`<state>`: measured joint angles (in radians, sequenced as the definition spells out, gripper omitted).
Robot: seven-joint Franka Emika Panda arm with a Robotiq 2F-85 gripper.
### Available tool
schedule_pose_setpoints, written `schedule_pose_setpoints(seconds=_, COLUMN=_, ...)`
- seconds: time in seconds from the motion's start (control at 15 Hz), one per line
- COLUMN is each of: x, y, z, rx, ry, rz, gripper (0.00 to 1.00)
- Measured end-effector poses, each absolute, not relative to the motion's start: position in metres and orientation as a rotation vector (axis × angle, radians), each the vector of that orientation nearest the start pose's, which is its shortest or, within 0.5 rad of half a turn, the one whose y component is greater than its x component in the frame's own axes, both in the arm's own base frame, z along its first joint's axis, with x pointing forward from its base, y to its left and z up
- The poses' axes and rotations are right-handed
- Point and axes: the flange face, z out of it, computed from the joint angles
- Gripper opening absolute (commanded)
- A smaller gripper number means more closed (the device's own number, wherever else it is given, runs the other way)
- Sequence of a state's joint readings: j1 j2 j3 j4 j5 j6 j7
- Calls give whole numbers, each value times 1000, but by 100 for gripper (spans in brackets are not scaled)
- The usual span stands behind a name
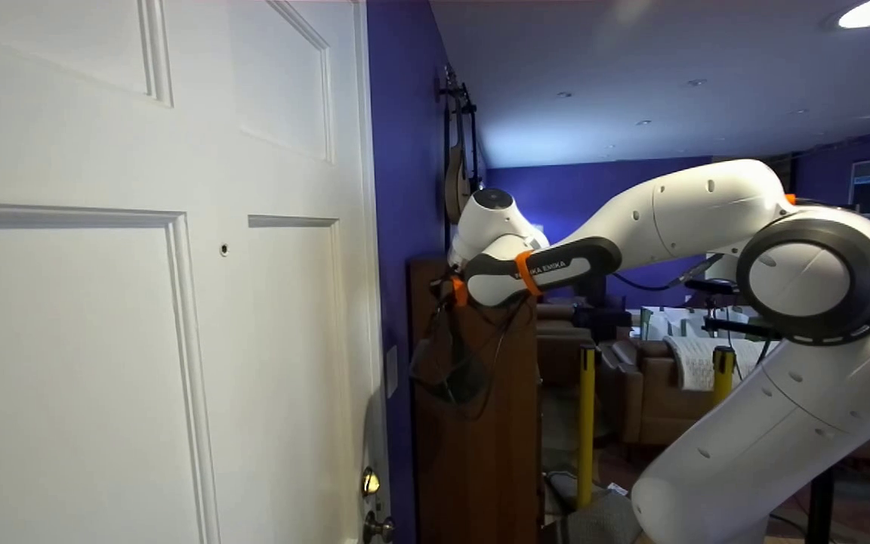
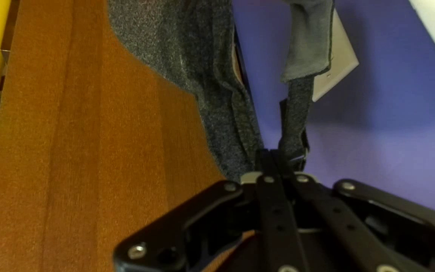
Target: Put the cap on top of the cabinet
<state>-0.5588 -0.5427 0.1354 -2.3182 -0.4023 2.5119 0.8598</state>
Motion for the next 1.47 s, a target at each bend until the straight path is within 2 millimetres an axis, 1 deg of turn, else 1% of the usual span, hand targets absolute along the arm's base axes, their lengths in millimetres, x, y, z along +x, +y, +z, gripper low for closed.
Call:
schedule_pose_setpoints(seconds=0.27, x=407, y=-166, z=625, rx=-2715, ry=1556, rz=-1298, gripper=1)
schedule_pose_setpoints(seconds=0.4, x=405, y=-170, z=626, rx=-2704, ry=1566, rz=-1300, gripper=1)
schedule_pose_setpoints(seconds=0.53, x=403, y=-180, z=638, rx=-2663, ry=1600, rz=-1325, gripper=1)
schedule_pose_setpoints(seconds=0.8, x=403, y=-209, z=682, rx=-2510, ry=1677, rz=-1440, gripper=1)
schedule_pose_setpoints(seconds=1.13, x=412, y=-249, z=738, rx=-2288, ry=1757, rz=-1591, gripper=1)
schedule_pose_setpoints(seconds=1.33, x=416, y=-276, z=765, rx=-2159, ry=1825, rz=-1646, gripper=1)
schedule_pose_setpoints(seconds=1.47, x=416, y=-295, z=779, rx=-2071, ry=1877, rz=-1674, gripper=1)
